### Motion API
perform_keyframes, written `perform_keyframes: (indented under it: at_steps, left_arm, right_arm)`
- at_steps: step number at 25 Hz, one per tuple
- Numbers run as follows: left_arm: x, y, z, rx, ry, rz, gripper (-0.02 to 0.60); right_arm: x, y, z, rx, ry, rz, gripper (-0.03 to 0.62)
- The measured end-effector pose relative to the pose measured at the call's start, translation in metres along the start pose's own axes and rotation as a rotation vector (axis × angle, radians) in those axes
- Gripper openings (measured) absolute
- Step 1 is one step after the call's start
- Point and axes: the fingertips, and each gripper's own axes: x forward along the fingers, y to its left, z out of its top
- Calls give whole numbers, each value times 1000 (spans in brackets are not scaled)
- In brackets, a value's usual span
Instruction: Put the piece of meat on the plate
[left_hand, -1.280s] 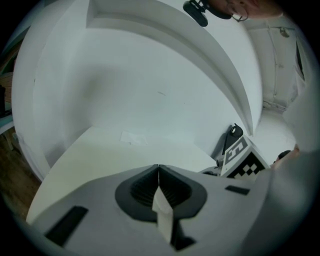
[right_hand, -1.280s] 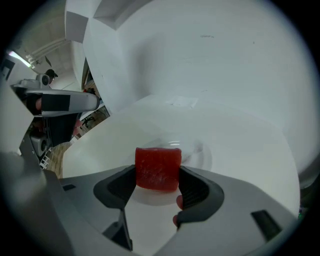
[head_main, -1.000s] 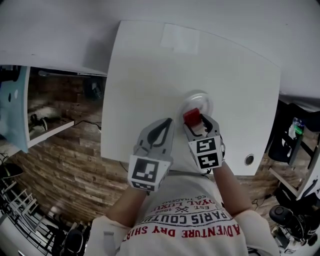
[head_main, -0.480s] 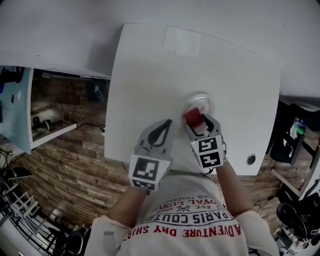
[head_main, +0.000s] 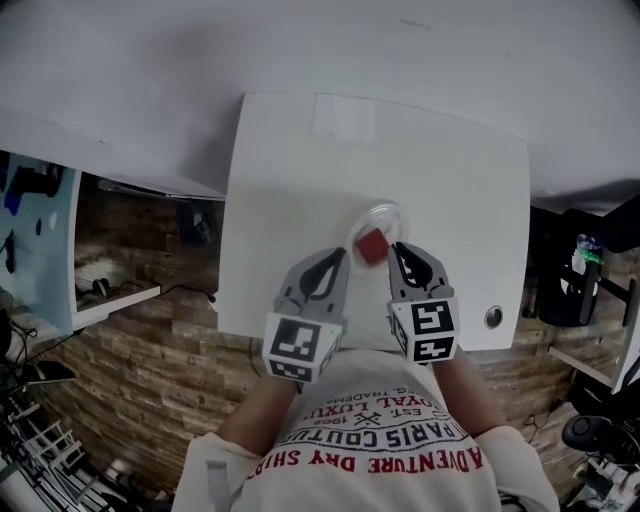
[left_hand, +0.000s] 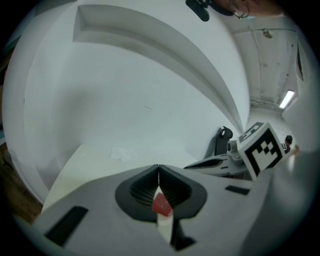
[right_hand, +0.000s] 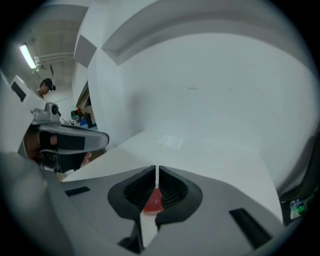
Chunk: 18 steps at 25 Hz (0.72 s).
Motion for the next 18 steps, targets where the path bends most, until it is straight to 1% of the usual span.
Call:
perform_keyframes:
  at_steps: [2,9,13,18]
  left_arm:
    - [-2,-3,16,29,-36,-7,8]
    - [-18,-4,77,111,-164,4,8]
    - [-26,-12,106,137,-231,-6,8]
    - [-38,-27,127,180,-286,-29,8]
  right_arm:
    - [-12,-4,19,16,-68,-18,15]
    - [-60,-5,82,45,-291,-43,12]
    - [-79,-6,106,88,-362,-26,12]
    - [-96,-11,123,71,-435,-54,12]
